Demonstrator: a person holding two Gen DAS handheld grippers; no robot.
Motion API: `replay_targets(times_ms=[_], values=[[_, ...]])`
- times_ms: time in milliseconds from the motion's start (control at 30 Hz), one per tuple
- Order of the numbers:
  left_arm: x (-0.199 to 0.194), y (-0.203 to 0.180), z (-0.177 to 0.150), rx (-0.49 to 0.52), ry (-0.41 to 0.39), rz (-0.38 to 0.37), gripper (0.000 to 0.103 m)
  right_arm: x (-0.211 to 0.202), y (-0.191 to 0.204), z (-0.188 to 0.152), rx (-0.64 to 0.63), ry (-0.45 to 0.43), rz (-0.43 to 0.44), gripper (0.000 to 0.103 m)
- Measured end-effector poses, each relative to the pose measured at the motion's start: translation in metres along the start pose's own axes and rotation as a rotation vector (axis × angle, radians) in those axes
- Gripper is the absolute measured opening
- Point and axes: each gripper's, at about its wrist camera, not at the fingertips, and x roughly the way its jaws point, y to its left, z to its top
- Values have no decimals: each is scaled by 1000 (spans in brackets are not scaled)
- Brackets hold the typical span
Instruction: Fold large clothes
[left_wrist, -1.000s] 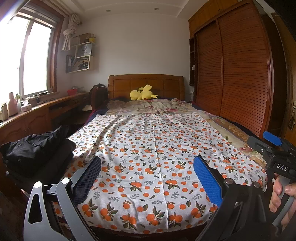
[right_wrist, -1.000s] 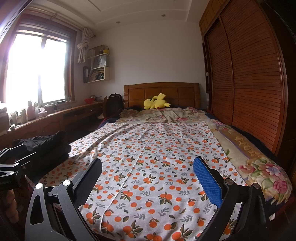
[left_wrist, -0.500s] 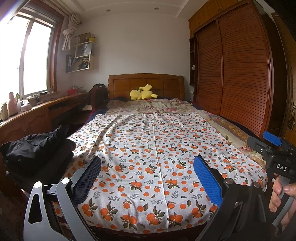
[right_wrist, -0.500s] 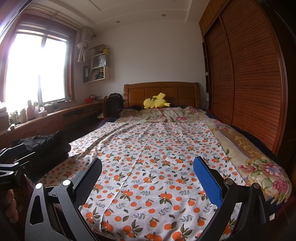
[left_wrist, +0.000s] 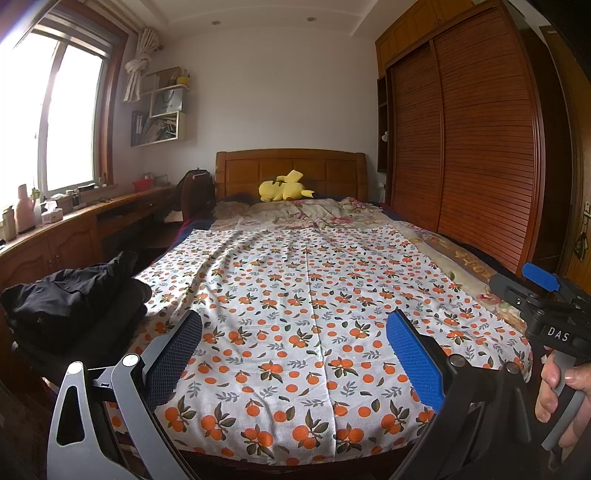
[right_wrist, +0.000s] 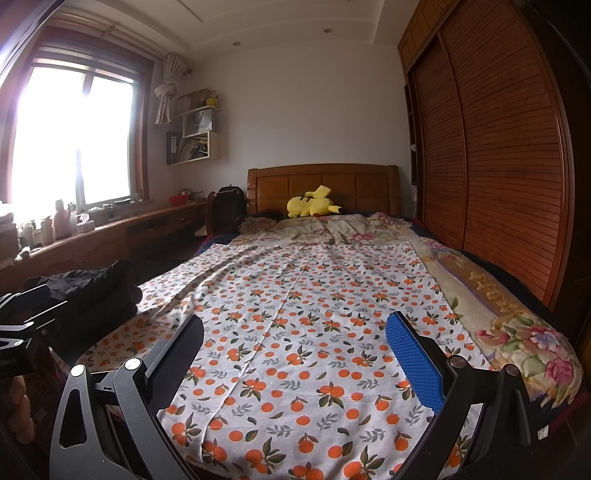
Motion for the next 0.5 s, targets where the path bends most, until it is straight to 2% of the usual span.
replay_targets(times_ms=[500], values=[[0,3,1,3,9,-2,100,1,-1,-1,0,-1,1,95]])
